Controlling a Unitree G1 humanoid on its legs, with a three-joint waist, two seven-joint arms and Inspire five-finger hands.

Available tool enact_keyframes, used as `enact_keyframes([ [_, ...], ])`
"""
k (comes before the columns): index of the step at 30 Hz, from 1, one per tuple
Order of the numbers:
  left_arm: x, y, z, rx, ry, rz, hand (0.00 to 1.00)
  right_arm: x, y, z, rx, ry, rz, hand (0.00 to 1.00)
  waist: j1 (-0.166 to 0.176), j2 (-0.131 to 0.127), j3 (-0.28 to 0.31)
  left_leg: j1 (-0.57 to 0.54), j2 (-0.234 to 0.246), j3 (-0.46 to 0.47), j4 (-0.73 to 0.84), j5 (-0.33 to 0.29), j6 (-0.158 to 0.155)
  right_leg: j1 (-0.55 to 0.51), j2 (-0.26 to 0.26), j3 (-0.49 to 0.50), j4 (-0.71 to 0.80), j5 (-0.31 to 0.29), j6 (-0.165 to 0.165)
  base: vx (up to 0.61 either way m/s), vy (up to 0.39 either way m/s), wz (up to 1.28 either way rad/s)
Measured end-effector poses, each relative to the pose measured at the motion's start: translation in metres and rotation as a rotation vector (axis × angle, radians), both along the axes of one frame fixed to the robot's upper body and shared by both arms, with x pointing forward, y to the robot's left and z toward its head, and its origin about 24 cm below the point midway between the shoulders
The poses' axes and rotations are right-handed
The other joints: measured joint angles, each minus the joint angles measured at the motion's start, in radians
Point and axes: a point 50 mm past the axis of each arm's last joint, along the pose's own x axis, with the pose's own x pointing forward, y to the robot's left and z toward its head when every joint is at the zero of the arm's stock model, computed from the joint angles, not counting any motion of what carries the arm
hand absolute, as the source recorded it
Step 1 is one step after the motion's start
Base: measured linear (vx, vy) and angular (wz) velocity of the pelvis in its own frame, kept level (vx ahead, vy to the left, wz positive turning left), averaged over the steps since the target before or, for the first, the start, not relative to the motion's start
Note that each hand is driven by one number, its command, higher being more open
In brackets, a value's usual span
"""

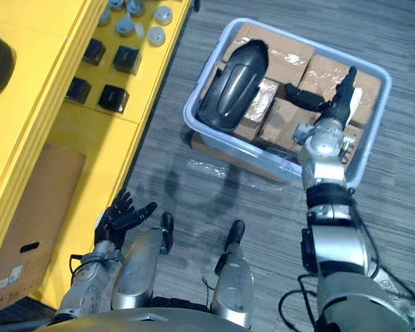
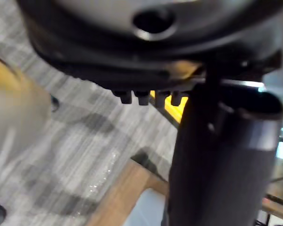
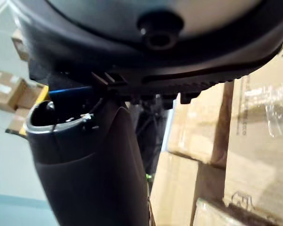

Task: Walk over and take three plastic housings, then place them on the shelf

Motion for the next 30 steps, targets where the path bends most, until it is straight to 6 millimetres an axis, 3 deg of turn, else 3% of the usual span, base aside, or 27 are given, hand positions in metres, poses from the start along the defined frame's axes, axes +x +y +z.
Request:
enact_keyframes([
  [7,-0.016,0.002,-0.023,-0.036,0.104,0.031,1.00,0.009,-0.006,0.035,-0.088,0.032,0.008,1.00,0.048,0.034,0.031,-0.063,-0.016,-0.034,0.030,0.010,0.015,-0.048,-0.025,-0.043,0.038,-0.010,0.001,-0.08,0.028,0.16],
  [13,-0.018,0.002,-0.026,-0.101,0.110,0.052,1.00,0.012,-0.011,0.039,-0.124,0.144,0.027,1.00,0.069,0.041,0.034,-0.085,-0.028,-0.046,0.036,0.014,0.021,-0.062,-0.040,-0.064,0.056,-0.016,0.005,-0.02,0.030,0.10],
  [20,-0.019,0.002,-0.027,-0.116,0.102,0.051,1.00,0.011,-0.019,0.025,-0.176,0.371,0.030,1.00,0.075,0.044,0.036,-0.091,-0.029,-0.054,0.046,0.014,0.022,-0.064,-0.045,-0.075,0.084,-0.028,0.005,-0.01,0.010,0.03],
  [21,-0.019,0.002,-0.027,-0.119,0.100,0.047,1.00,0.012,-0.019,0.027,-0.219,0.406,0.022,0.00,0.074,0.044,0.036,-0.093,-0.028,-0.057,0.048,0.014,0.021,-0.069,-0.046,-0.077,0.092,-0.032,0.003,-0.05,0.006,0.01],
  [30,-0.014,-0.005,-0.026,-0.136,0.079,-0.011,1.00,-0.001,-0.051,0.049,-0.471,0.655,-0.189,0.00,0.102,0.065,0.043,-0.105,-0.029,-0.060,0.046,0.020,0.023,-0.082,-0.049,-0.088,0.096,-0.034,0.001,-0.03,0.012,0.01],
])
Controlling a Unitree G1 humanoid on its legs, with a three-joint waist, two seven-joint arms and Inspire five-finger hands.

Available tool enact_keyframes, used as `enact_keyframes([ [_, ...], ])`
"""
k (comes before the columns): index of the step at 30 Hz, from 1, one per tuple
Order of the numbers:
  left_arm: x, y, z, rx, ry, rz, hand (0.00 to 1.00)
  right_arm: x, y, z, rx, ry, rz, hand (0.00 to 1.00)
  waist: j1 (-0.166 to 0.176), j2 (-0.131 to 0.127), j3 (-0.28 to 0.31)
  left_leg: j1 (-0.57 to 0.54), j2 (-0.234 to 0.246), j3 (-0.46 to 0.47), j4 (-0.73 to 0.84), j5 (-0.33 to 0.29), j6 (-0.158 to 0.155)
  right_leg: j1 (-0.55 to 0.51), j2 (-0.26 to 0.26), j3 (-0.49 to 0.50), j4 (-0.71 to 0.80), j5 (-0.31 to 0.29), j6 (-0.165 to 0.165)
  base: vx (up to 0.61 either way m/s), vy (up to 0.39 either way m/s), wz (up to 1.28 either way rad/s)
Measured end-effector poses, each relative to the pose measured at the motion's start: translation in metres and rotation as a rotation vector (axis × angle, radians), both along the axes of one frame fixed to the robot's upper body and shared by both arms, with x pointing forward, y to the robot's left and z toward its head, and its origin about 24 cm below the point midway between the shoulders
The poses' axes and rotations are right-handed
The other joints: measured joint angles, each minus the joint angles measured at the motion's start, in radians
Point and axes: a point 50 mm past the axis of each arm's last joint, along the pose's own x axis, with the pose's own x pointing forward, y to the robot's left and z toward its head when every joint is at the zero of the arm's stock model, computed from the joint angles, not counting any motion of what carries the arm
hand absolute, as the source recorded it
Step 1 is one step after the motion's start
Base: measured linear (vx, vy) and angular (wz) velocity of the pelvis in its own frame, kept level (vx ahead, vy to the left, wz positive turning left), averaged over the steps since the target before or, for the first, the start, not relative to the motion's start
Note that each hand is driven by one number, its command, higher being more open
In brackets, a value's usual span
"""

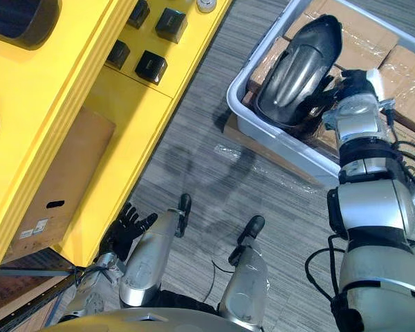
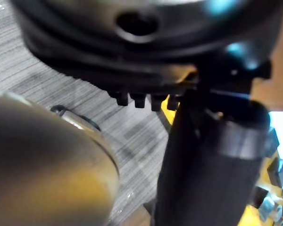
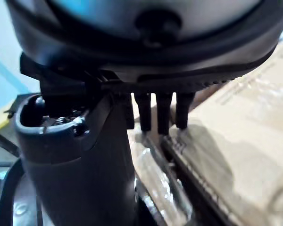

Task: Walk over and take three plastic housings, then place them on the shelf

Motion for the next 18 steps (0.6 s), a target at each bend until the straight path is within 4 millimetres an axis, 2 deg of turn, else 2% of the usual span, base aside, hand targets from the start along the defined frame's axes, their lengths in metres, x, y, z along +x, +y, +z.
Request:
enact_keyframes([
  [7,-0.001,0.001,-0.001,-0.021,0.016,0.028,1.00,-0.017,-0.019,-0.006,-0.048,0.152,-0.179,0.00,0.008,0.001,0.000,-0.023,0.000,-0.008,-0.001,0.000,0.000,-0.011,0.003,-0.011,-0.006,0.000,0.001,0.01,0.007,0.03],
  [11,-0.003,0.004,-0.002,-0.013,0.025,0.039,1.00,-0.029,-0.034,-0.001,-0.057,0.171,-0.255,0.00,0.011,0.003,0.001,-0.029,0.001,-0.011,0.002,0.000,0.000,-0.015,0.004,-0.014,-0.004,0.000,0.001,0.00,0.000,0.00],
  [15,-0.014,0.012,-0.011,0.015,0.080,0.058,1.00,-0.050,-0.058,0.003,-0.040,0.179,-0.356,0.00,0.013,0.003,0.002,-0.029,0.002,-0.013,0.008,-0.002,-0.001,-0.014,0.004,-0.015,0.004,0.000,0.000,0.00,0.000,0.00],
  [18,-0.031,0.017,-0.016,0.017,0.117,0.088,1.00,-0.059,-0.068,0.004,-0.010,0.133,-0.409,0.00,-0.003,0.001,0.003,-0.030,0.006,-0.018,0.024,-0.010,-0.001,-0.007,0.006,-0.021,0.010,-0.003,-0.003,-0.01,0.007,0.00],
])
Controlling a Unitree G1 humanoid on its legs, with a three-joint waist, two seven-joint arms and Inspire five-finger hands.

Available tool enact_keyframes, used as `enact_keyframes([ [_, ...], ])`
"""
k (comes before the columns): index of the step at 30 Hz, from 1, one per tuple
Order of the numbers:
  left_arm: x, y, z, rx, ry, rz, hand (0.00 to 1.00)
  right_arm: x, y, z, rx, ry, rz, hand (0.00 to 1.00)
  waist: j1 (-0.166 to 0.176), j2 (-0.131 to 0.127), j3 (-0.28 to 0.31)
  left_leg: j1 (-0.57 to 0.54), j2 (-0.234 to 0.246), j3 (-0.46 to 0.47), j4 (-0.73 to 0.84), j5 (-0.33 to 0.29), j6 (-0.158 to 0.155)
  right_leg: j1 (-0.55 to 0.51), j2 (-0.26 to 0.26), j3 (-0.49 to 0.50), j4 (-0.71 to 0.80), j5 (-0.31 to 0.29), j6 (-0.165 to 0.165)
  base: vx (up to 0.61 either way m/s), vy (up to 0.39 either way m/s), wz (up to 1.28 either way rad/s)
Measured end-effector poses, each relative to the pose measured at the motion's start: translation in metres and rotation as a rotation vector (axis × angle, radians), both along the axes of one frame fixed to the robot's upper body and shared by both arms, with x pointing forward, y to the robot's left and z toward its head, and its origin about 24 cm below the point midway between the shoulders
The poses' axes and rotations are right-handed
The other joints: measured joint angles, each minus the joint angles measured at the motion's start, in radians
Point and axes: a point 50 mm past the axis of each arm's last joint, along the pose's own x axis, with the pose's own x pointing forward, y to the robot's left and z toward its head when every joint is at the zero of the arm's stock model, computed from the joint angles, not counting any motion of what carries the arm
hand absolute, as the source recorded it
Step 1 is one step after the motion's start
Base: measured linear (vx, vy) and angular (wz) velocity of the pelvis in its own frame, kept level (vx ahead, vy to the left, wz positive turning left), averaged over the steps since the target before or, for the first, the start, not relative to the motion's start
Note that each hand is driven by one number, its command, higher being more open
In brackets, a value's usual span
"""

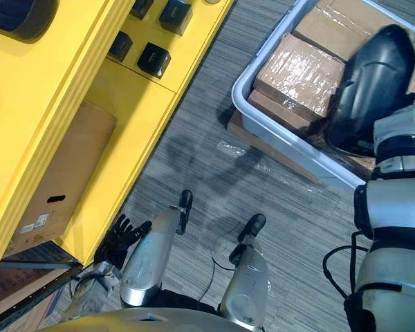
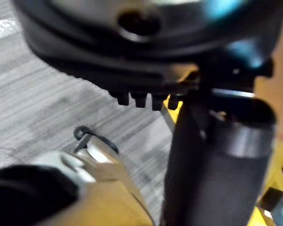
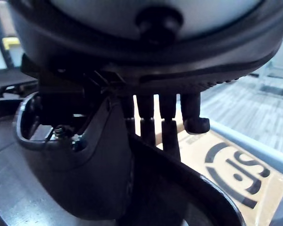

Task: Walk over and take three plastic housings, then place them on the shelf

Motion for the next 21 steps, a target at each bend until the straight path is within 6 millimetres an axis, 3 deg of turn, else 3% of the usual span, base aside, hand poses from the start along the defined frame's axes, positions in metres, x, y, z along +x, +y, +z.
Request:
enact_keyframes([
  [5,0.002,0.004,0.004,0.015,-0.039,0.018,1.00,-0.001,-0.005,0.014,-0.081,-0.148,-0.001,0.00,-0.013,-0.005,0.003,0.014,0.015,0.000,0.012,-0.005,-0.003,0.019,0.013,-0.001,-0.002,-0.002,-0.004,-0.04,0.008,-0.04],
  [8,0.008,0.006,0.016,0.011,-0.108,0.038,1.00,0.007,0.003,0.028,-0.197,-0.248,0.067,0.00,-0.033,-0.026,0.016,0.059,0.025,0.010,-0.008,-0.004,-0.007,0.056,0.020,0.000,-0.012,-0.005,-0.008,-0.02,-0.011,-0.06],
  [12,0.032,0.013,0.058,0.008,-0.323,0.090,1.00,0.016,0.026,0.041,-0.384,-0.399,0.218,0.00,-0.059,-0.073,0.022,0.148,0.030,0.022,-0.071,0.012,-0.023,0.124,0.030,0.001,-0.045,-0.006,-0.011,0.04,-0.043,-0.06],
  [13,0.042,0.015,0.077,0.010,-0.409,0.103,1.00,0.016,0.033,0.042,-0.427,-0.433,0.261,0.00,-0.063,-0.085,0.019,0.178,0.032,0.025,-0.094,0.018,-0.029,0.145,0.035,0.001,-0.055,-0.006,-0.012,0.09,-0.062,-0.05],
  [17,0.066,0.016,0.126,0.042,-0.641,0.067,1.00,0.024,0.055,0.024,-0.469,-0.485,0.370,0.00,-0.089,-0.130,-0.011,0.267,0.035,0.031,-0.173,0.035,-0.046,0.212,0.045,-0.012,-0.089,-0.006,-0.012,0.09,-0.052,-0.02],
  [18,0.071,0.013,0.137,0.038,-0.686,0.043,1.00,0.028,0.065,0.008,-0.458,-0.475,0.403,0.00,-0.098,-0.153,-0.039,0.283,0.036,0.037,-0.198,0.040,-0.050,0.223,0.051,-0.012,-0.107,-0.006,-0.013,0.09,-0.034,-0.06],
  [21,0.081,0.000,0.149,0.005,-0.744,-0.028,1.00,0.035,0.084,-0.026,-0.416,-0.435,0.474,0.00,-0.116,-0.179,-0.093,0.321,0.041,0.045,-0.235,0.044,-0.056,0.245,0.057,-0.013,-0.124,-0.005,-0.013,0.12,-0.026,-0.09],
])
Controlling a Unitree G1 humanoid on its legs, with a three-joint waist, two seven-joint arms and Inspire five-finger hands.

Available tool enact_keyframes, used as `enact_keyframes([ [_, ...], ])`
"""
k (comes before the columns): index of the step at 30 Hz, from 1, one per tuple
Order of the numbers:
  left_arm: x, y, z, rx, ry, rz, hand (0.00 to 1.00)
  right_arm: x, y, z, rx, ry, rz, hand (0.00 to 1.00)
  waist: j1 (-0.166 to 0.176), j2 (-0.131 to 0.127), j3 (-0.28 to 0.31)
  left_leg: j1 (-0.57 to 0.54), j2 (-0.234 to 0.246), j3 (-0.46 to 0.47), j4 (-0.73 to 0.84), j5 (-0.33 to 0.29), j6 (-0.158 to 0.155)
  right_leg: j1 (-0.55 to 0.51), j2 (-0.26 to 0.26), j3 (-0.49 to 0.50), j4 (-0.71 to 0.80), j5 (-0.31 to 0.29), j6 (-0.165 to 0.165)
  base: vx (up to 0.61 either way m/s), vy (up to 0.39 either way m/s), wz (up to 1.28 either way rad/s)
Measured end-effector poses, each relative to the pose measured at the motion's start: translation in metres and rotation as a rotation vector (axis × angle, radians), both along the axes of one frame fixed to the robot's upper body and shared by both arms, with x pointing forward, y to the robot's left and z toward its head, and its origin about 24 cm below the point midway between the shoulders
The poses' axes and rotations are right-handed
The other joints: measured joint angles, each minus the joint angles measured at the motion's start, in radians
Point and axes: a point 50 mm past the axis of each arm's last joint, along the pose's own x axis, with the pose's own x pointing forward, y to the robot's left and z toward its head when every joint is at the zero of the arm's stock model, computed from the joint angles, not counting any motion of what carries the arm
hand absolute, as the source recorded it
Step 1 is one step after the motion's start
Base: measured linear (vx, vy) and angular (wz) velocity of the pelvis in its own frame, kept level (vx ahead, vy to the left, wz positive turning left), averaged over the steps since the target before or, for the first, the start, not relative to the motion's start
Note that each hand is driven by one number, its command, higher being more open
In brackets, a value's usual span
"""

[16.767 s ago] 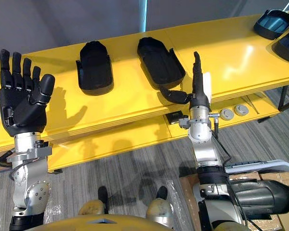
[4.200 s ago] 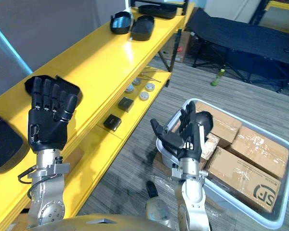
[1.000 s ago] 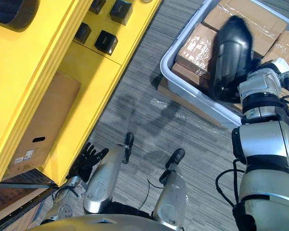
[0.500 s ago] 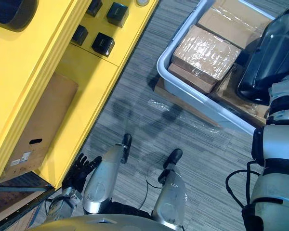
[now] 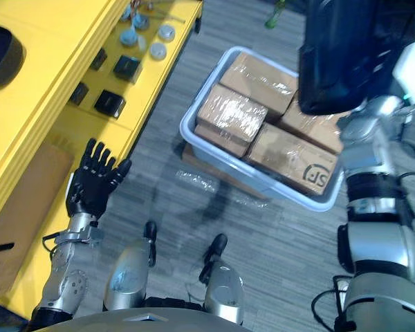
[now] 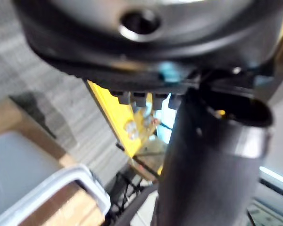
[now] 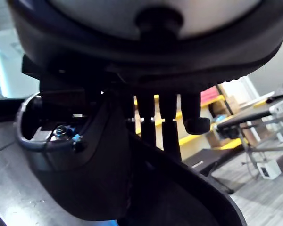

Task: Walk over and take three plastic housings, then place them on the shelf

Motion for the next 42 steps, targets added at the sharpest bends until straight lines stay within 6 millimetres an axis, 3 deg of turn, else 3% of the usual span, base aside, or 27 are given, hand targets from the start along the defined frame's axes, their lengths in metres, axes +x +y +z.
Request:
enact_keyframes([
  [6,0.023,-0.037,0.013,-0.109,0.003,-0.170,1.00,0.000,0.040,-0.042,0.013,0.026,0.137,0.00,-0.036,-0.004,-0.082,0.078,0.005,0.034,-0.057,0.003,-0.005,0.053,0.014,0.016,-0.045,0.003,-0.001,0.07,-0.008,-0.13],
  [10,0.034,-0.061,0.016,-0.190,0.033,-0.255,1.00,0.000,0.068,-0.048,0.075,-0.042,0.223,0.00,-0.057,0.000,-0.130,0.126,0.006,0.058,-0.082,0.003,-0.005,0.074,0.017,0.046,-0.057,0.005,-0.002,0.02,0.008,-0.22],
  [16,0.048,-0.081,0.012,-0.189,0.105,-0.306,1.00,-0.002,0.114,-0.053,0.145,-0.111,0.361,0.00,-0.081,-0.004,-0.172,0.173,0.003,0.096,-0.102,0.003,-0.005,0.099,0.018,0.086,-0.091,0.035,-0.005,-0.04,0.021,-0.21],
  [24,0.050,-0.087,0.013,-0.177,0.104,-0.318,1.00,-0.002,0.141,-0.070,0.157,-0.067,0.432,0.00,-0.083,-0.011,-0.220,0.177,0.003,0.097,-0.109,0.019,-0.013,0.104,0.024,0.087,-0.108,0.046,-0.013,-0.08,-0.016,-0.04],
  [32,0.053,-0.109,0.032,-0.153,0.009,-0.397,1.00,-0.003,0.172,-0.082,0.159,-0.026,0.542,0.00,-0.083,-0.025,-0.235,0.203,0.001,0.097,-0.142,0.041,-0.017,0.115,0.029,0.086,-0.110,0.048,-0.016,-0.03,-0.007,0.00],
  [42,0.056,-0.114,0.039,-0.018,-0.019,-0.351,1.00,-0.003,0.188,-0.089,0.157,0.021,0.606,0.00,-0.081,-0.029,-0.263,0.210,-0.007,0.092,-0.168,0.055,-0.017,0.114,0.028,0.082,-0.110,0.048,-0.016,0.00,0.000,0.00],
])
